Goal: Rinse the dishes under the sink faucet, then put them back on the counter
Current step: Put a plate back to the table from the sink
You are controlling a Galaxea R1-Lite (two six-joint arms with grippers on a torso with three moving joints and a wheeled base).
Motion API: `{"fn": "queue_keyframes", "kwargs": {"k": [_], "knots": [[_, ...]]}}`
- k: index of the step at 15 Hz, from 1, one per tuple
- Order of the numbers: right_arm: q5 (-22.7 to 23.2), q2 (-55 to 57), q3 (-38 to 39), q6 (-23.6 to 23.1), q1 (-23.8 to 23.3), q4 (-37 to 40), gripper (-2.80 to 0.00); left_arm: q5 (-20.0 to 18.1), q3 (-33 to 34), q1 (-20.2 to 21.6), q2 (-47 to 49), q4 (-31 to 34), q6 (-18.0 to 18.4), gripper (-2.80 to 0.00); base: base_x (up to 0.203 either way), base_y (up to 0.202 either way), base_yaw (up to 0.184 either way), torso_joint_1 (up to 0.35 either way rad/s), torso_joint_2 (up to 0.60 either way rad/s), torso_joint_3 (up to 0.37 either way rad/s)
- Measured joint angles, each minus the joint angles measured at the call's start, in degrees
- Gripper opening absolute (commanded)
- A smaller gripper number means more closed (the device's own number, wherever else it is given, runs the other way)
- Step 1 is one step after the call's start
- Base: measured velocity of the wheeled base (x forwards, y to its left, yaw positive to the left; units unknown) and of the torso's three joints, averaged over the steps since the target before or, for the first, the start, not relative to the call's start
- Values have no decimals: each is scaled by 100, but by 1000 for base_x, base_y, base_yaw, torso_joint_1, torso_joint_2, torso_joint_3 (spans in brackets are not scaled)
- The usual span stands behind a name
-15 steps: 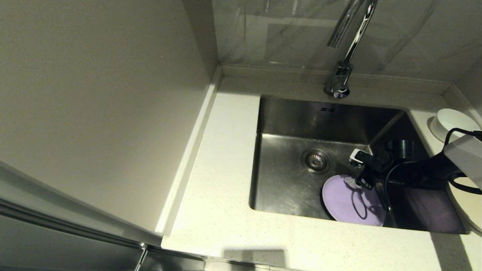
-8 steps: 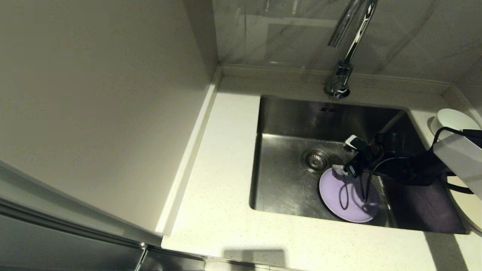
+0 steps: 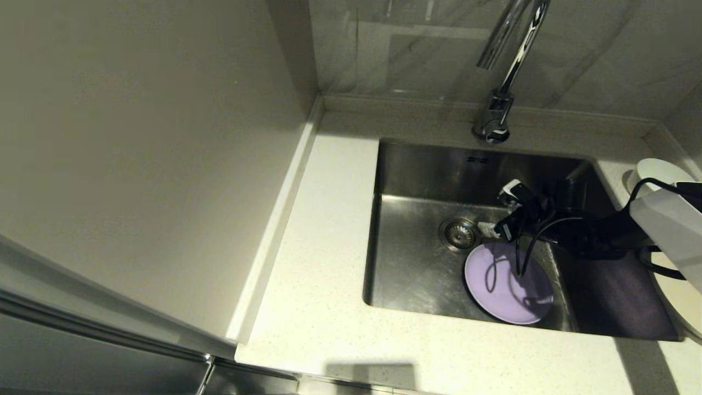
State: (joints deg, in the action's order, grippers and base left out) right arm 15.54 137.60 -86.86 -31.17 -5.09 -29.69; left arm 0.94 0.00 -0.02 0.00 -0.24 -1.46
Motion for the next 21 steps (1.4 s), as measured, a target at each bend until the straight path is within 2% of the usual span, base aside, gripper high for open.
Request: {"fn": "queue_keyframes", "kwargs": {"k": [4, 7, 9, 13, 18, 21], "knots": [[-36, -55, -21, -190, -133, 47, 0, 0, 0, 0, 0, 2, 1, -280, 0, 0, 0, 0, 0, 0], [-94, -74, 40, -1082, -335, 532, 0, 0, 0, 2, 0, 1, 1, -280, 0, 0, 0, 0, 0, 0], [-361, -69, 105, -1551, -418, 890, 0, -1, 0, 2, 0, 2, -2, -280, 0, 0, 0, 0, 0, 0], [-378, 6, 210, -1803, -429, 905, 0, -1, 0, 2, 0, 0, 1, -280, 0, 0, 0, 0, 0, 0], [-342, 163, 208, -1782, -430, 845, 0, -1, 0, 2, 0, 1, 6, -280, 0, 0, 0, 0, 0, 0], [-127, 236, 140, -1762, -411, 824, 0, 0, 0, 2, 0, 0, 3, -280, 0, 0, 0, 0, 0, 0]]}}
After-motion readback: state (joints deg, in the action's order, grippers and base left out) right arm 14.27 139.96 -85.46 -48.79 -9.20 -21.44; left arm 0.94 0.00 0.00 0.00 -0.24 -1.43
